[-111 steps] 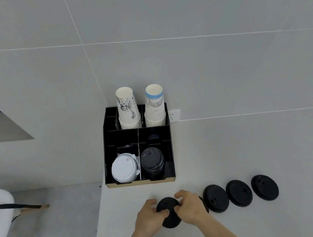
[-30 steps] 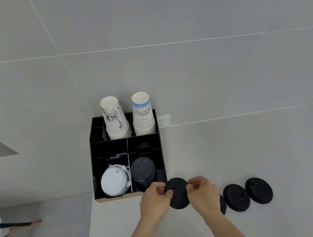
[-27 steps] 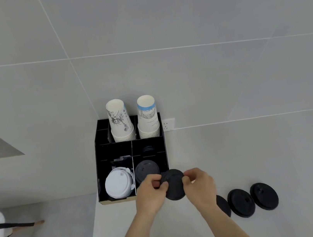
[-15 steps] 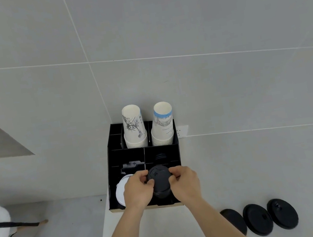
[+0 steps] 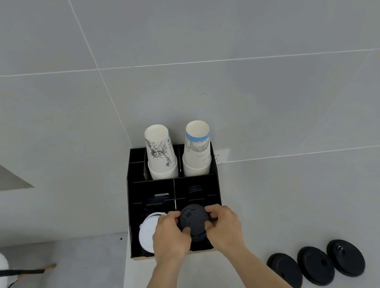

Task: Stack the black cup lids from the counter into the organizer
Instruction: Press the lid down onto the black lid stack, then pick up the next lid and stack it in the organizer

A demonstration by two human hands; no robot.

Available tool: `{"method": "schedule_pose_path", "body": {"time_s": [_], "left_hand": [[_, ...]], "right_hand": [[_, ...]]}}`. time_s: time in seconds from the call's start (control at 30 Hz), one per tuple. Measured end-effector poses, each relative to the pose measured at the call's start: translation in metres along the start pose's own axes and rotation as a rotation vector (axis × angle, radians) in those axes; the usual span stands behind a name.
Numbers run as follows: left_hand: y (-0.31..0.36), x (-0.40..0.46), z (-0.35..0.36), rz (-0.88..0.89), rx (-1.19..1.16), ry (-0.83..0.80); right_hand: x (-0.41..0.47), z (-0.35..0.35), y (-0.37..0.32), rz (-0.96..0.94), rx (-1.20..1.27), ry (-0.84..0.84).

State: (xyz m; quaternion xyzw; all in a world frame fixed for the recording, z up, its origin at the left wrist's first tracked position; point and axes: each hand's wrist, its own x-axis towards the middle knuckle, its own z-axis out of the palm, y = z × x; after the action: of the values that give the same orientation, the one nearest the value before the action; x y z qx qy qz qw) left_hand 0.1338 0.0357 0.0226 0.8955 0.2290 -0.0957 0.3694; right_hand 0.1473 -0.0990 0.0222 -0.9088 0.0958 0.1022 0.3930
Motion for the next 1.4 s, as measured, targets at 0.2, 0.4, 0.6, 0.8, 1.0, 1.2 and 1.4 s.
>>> {"method": "schedule_pose_path", "body": {"time_s": [0.2,0.4,0.6,0.8,1.0,1.2,1.4], "left_hand": [[0.015,-0.008,-0.013,0.052,-0.038,0.085],[0.057,-0.027,0.010,0.154,-0.158,-0.012],[0.076,-0.061,0.074,0.182,-0.120,-0.347],[0.066,-0.095,0.120,0.018,-0.115,-0.590],[0.065,-0.107,0.135,-0.079,-0.126,-0.717],[0.067,-0.113,0.140,-0.100,-0.199,-0.732],[0.078,-0.101,0.115,-0.056,-0.251,-0.554]], "right_hand": [[-0.007,-0.022,0.008,0.030,0.090,0.142],[-0.017,-0.064,0.053,0.186,0.018,0.277],[-0.042,-0.094,0.113,0.470,-0.017,0.212],[-0.067,-0.105,0.150,0.586,0.019,0.132],[-0.079,-0.103,0.163,0.580,0.083,0.093],[-0.079,-0.104,0.159,0.572,0.176,0.082],[-0.064,-0.113,0.133,0.506,0.225,0.162]]}}
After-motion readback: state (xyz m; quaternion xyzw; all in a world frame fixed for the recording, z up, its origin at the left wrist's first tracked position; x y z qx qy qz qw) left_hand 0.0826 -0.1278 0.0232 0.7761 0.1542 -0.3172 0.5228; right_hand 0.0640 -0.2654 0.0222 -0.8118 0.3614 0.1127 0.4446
